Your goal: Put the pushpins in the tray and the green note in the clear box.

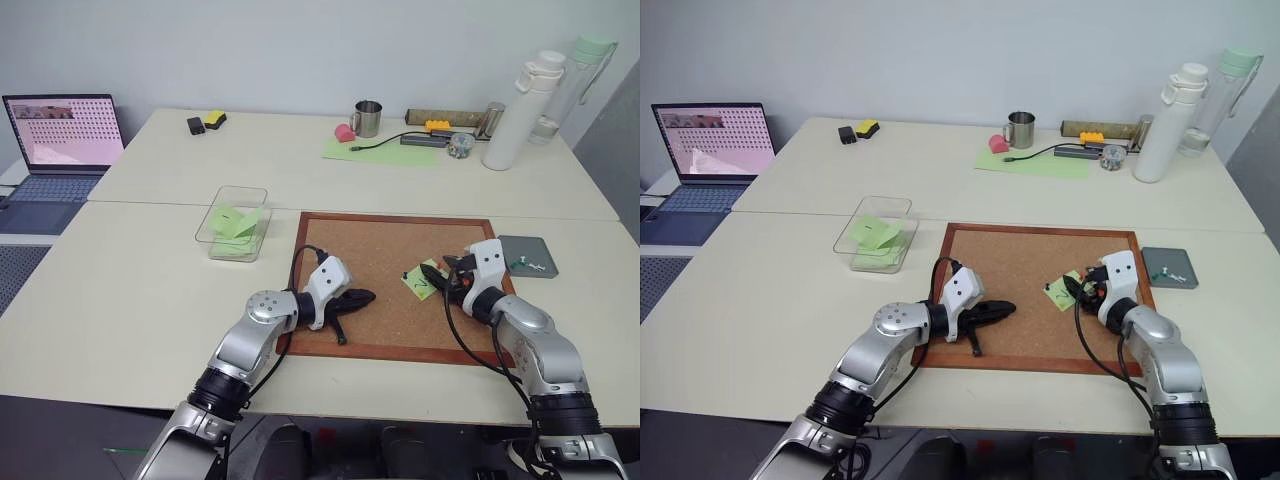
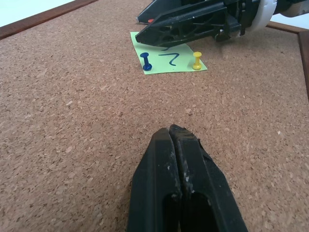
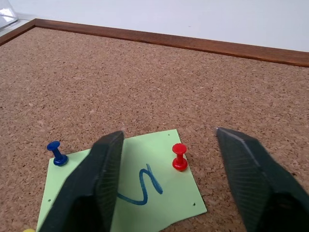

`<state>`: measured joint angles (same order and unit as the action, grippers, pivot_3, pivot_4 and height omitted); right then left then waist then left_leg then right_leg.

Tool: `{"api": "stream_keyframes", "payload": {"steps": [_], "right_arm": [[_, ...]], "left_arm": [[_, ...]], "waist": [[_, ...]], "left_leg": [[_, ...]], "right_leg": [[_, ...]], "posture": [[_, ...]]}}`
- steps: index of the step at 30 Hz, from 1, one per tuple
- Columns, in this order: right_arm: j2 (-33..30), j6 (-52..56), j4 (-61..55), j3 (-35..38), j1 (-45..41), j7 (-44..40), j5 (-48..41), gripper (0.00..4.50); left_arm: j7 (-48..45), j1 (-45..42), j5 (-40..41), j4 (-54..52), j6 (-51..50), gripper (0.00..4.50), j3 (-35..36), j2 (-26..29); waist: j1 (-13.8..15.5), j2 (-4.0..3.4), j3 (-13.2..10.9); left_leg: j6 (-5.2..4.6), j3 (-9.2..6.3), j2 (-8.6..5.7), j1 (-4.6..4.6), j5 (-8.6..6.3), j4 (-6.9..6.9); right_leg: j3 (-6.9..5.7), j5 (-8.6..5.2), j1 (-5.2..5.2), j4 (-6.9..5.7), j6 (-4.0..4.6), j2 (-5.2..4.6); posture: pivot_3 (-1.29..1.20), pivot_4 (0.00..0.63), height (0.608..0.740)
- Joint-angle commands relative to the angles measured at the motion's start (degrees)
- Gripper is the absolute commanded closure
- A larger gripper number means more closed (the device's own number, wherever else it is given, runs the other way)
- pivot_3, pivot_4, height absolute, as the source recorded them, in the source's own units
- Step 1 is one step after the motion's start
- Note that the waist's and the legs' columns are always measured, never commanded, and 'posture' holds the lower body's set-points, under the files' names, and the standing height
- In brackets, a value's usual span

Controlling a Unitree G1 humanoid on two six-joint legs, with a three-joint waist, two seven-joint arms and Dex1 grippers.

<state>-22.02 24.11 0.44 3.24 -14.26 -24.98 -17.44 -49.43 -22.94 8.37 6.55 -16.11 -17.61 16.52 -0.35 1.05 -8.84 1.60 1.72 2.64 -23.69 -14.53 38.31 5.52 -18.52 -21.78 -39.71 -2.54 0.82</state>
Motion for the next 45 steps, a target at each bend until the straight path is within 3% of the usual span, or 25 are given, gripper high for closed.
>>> {"api": "stream_keyframes", "payload": {"steps": [1,11,35,45], "right_arm": [[0.49,-1.12,-0.56,0.79,0.24,-0.49,-0.05,2.41],[1.12,-3.45,-1.02,1.22,1.00,0.07,1.22,4.49],[3.62,2.33,-18.30,5.26,5.91,1.55,-5.41,4.49],[1.80,4.71,-20.13,7.49,5.94,1.77,-7.66,4.49]], "left_arm": [[-0.56,0.86,-0.29,0.01,-0.87,4.50,-0.48,0.58],[-0.92,0.24,-0.82,0.76,-0.98,4.50,-0.85,0.88],[-0.62,0.01,-3.70,3.27,-1.80,4.50,-2.57,2.68],[-0.63,0.67,-3.52,2.18,-2.79,4.50,-2.65,3.06]], "waist": [[-0.06,0.00,0.00],[-0.21,0.00,0.00],[-0.45,-0.02,0.02],[-0.67,-0.03,0.03]], "left_leg": [[0.00,-0.01,0.00,0.00,0.00,0.00],[0.00,0.00,0.00,0.01,0.00,-0.02],[0.00,-0.01,0.00,0.35,0.00,-0.12],[0.00,0.01,0.00,0.46,0.00,-0.18]], "right_leg": [[0.00,0.00,0.00,0.00,0.00,0.00],[0.01,0.00,0.00,0.01,0.00,0.01],[-0.01,-0.01,0.35,0.08,0.00,0.02],[0.01,-0.02,0.45,0.15,0.00,0.01]], "posture": [[0.00,0.150,0.740],[0.00,0.150,0.740],[0.00,0.150,0.740],[0.00,0.150,0.740]]}}
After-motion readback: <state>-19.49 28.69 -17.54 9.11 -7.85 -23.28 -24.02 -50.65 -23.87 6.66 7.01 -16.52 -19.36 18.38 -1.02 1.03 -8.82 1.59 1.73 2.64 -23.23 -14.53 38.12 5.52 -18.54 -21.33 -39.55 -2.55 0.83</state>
